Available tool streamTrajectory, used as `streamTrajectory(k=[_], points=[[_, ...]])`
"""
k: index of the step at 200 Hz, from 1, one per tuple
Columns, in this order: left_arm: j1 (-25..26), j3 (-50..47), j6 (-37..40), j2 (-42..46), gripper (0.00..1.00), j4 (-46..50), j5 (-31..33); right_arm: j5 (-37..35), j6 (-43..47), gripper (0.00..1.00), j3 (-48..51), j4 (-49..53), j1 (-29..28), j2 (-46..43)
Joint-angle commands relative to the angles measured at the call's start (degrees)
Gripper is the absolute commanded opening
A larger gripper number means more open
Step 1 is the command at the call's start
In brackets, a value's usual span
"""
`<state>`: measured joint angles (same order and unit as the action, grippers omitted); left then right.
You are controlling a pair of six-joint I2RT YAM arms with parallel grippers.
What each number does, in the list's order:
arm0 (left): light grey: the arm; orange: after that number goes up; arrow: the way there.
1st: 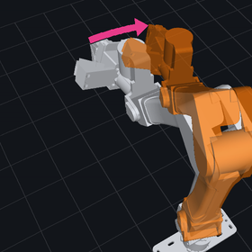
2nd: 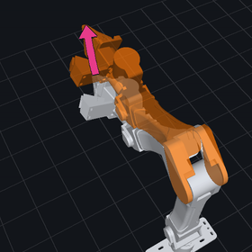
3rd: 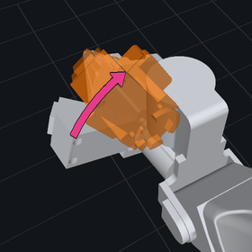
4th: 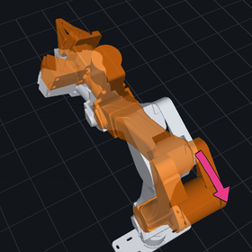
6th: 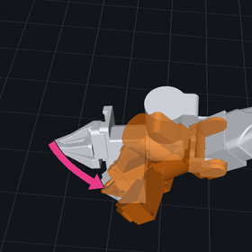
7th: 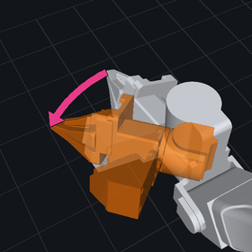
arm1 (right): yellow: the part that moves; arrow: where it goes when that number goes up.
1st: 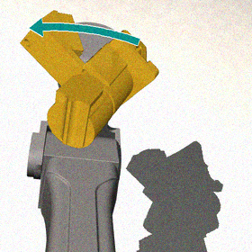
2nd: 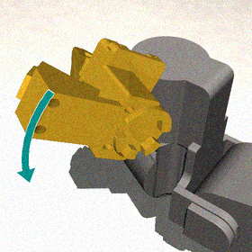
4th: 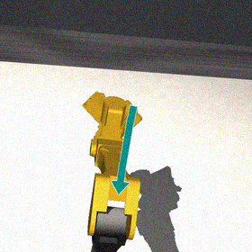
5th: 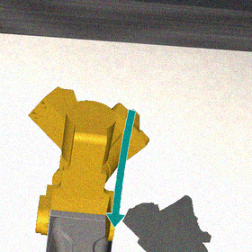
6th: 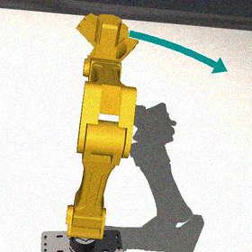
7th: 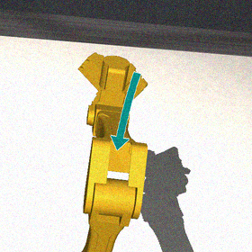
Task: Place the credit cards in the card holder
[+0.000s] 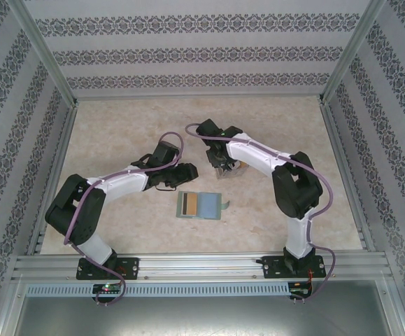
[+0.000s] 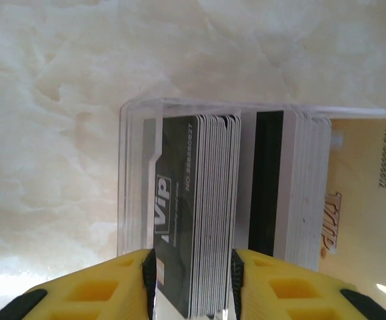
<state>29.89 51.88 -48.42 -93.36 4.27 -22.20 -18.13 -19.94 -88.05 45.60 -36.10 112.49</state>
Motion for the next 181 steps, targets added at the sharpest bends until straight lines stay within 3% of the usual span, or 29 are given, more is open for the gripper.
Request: streamTrajectory(k=[1,94,181], points=[[-0.88,-0.17,-0.49,-0.25,0.56,-0.14,0.15,-2.74,0.60,0.37,-2.11,2.28,0.52,2.43],[-1.91,-0.90,-0.49,-0.33,0.56,-0.61,-0.65,-11.57,0.55,0.37,-3.85,5.30,0.25,4.21],[-2.11,-0.81,-0.54,-1.24,0.56,-0.76,-1.59,-10.47,0.43,0.22,-2.87,4.63,0.41,2.93]])
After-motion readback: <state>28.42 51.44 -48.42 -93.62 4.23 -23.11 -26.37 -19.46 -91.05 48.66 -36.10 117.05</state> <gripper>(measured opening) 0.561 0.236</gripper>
